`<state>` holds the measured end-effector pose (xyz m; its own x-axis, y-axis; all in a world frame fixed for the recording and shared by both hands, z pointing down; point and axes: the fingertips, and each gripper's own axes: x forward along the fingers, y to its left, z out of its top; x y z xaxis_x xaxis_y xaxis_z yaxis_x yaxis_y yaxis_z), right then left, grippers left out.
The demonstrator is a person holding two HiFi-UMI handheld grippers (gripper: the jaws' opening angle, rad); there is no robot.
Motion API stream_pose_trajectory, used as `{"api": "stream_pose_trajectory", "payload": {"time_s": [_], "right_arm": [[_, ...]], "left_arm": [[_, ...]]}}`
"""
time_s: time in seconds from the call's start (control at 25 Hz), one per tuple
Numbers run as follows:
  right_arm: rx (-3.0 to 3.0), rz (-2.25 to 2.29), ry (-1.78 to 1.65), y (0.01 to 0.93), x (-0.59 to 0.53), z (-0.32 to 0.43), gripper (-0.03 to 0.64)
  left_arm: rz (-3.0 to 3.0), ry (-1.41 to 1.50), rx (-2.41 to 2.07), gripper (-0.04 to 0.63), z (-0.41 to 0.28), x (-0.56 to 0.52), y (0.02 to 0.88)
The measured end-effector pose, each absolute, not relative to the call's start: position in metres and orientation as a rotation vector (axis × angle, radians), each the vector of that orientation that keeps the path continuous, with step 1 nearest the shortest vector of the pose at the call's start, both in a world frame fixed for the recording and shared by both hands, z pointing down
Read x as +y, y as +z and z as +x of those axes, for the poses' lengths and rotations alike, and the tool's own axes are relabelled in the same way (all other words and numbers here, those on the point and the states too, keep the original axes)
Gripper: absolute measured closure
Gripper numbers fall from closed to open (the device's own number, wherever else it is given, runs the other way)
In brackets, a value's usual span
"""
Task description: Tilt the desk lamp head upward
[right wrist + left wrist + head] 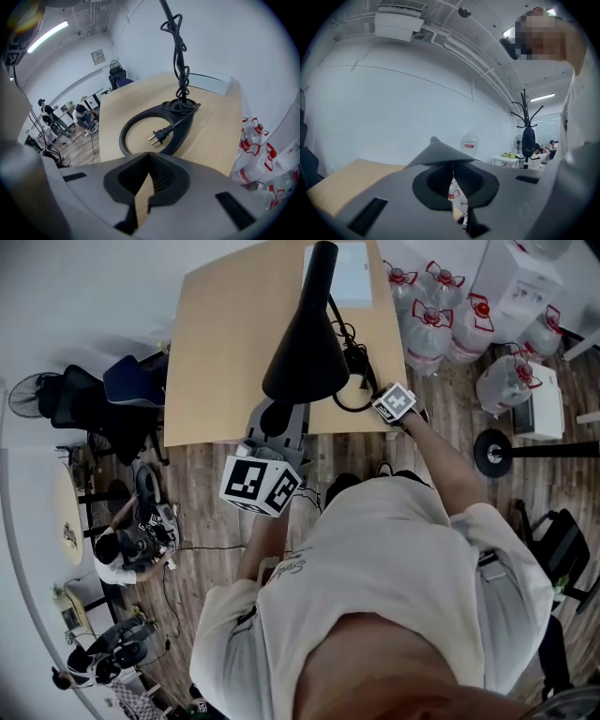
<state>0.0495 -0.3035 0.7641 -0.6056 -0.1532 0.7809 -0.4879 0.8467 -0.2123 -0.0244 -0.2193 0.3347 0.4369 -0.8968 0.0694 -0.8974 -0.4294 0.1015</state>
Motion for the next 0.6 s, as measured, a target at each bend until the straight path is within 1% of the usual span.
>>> {"api": "stream_pose_trajectory", "payload": {"time_s": [0.12,0.4,0.6], "right_arm": [[-2.198,0.473,0.521,0.764,-0.304,0.049,0.621],[-2.192,0.473,0.542,0.765,-0.303,0.049,0.621],[-2.182,0.461,0.534,0.765,-0.304,0.048,0.621]], "left_arm": [[2.596,-0.016,-1.62,0.58,-0.023,-0.22,0.314],[2.751,0.048,-1.672,0.58,-0.015,-0.226,0.272],[2.798,0.037,-1.629,0.58,-0.014,-0.236,0.253]]}}
